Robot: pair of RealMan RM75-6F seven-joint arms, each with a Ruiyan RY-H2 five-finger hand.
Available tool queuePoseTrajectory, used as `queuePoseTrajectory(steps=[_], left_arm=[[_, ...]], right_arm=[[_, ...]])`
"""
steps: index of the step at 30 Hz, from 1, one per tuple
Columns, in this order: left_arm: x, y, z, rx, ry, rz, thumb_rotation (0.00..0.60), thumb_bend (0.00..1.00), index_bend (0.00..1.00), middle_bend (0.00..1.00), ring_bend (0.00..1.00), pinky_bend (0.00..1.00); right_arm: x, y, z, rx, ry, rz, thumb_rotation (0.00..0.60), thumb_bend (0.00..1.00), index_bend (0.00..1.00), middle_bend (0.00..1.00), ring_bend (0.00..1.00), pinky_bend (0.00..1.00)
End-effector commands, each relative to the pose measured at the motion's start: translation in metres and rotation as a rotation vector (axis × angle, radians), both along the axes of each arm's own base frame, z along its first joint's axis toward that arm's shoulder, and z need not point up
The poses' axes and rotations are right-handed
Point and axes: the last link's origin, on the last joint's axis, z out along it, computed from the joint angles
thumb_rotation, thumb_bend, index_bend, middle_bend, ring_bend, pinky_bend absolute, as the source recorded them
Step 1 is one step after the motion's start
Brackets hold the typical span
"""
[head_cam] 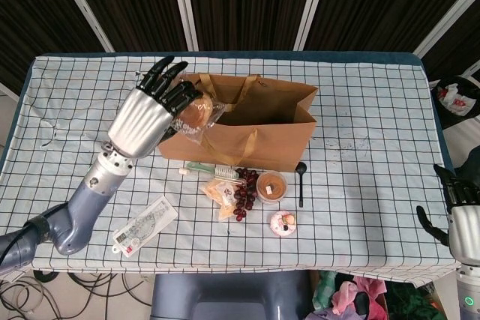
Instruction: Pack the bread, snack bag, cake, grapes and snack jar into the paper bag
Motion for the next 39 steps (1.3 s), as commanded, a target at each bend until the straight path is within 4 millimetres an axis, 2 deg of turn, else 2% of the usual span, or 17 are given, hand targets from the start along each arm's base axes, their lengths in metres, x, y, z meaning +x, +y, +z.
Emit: queuePoseTrajectory(steps=[1, 4, 7, 12, 15, 21, 25, 28, 30, 32, 35, 39], left_arm=[[0.014, 0.025, -0.007, -0.005, -0.009, 0.068, 0.600, 0.25, 0.36, 0.41, 0.13, 0.15], [0.020, 0.037, -0.017, -0.017, -0.007, 0.100, 0.600, 0.25, 0.35, 0.40, 0.13, 0.15], [0.023, 0.040, -0.026, -0.031, 0.002, 0.110, 0.600, 0.21, 0.33, 0.37, 0.12, 0.15], [0.022, 0.040, -0.038, -0.042, 0.053, 0.117, 0.600, 0.02, 0.20, 0.21, 0.02, 0.09], [0.019, 0.038, -0.042, -0.046, 0.082, 0.140, 0.600, 0.00, 0.15, 0.14, 0.00, 0.05], [0.019, 0.031, -0.033, -0.024, 0.083, 0.140, 0.600, 0.00, 0.14, 0.14, 0.00, 0.05], [0.017, 0.009, -0.008, 0.012, -0.052, 0.096, 0.600, 0.04, 0.13, 0.14, 0.01, 0.09], [-0.004, -0.019, 0.004, 0.032, -0.113, 0.064, 0.600, 0.05, 0.13, 0.15, 0.02, 0.11], [-0.029, -0.042, 0.007, 0.031, -0.132, 0.050, 0.600, 0.05, 0.14, 0.15, 0.02, 0.11], [-0.063, -0.069, 0.007, 0.009, -0.126, 0.048, 0.600, 0.05, 0.14, 0.16, 0.02, 0.11], [-0.109, -0.096, -0.004, -0.049, -0.075, 0.084, 0.600, 0.05, 0.15, 0.17, 0.02, 0.11], [-0.163, -0.125, -0.030, -0.210, 0.028, 0.147, 0.600, 0.05, 0.17, 0.19, 0.05, 0.15]], right_arm=[[-0.001, 0.000, -0.001, 0.003, 0.005, -0.004, 0.600, 0.27, 0.10, 0.18, 0.30, 0.24], [-0.002, -0.001, -0.001, 0.001, 0.009, -0.008, 0.600, 0.27, 0.10, 0.18, 0.30, 0.24], [-0.003, -0.001, 0.001, -0.007, 0.010, -0.010, 0.600, 0.27, 0.10, 0.18, 0.30, 0.24], [-0.004, -0.001, 0.004, -0.021, 0.007, -0.012, 0.600, 0.27, 0.11, 0.18, 0.30, 0.24], [-0.003, -0.001, 0.005, -0.028, 0.005, -0.007, 0.600, 0.27, 0.10, 0.18, 0.30, 0.24], [-0.002, 0.001, 0.007, -0.039, 0.005, -0.001, 0.600, 0.27, 0.10, 0.18, 0.30, 0.24], [-0.002, 0.002, 0.009, -0.045, 0.007, 0.002, 0.600, 0.27, 0.11, 0.18, 0.30, 0.24], [-0.001, 0.002, 0.011, -0.052, 0.006, 0.004, 0.600, 0.27, 0.11, 0.18, 0.30, 0.24], [0.000, 0.003, 0.011, -0.055, 0.006, 0.008, 0.600, 0.27, 0.11, 0.18, 0.30, 0.24], [0.001, 0.004, 0.012, -0.060, 0.008, 0.010, 0.600, 0.27, 0.11, 0.18, 0.30, 0.24], [0.002, 0.004, 0.013, -0.065, 0.002, 0.013, 0.600, 0.27, 0.11, 0.18, 0.30, 0.24], [0.003, 0.004, 0.011, -0.062, 0.004, 0.016, 0.600, 0.27, 0.10, 0.18, 0.30, 0.24]])
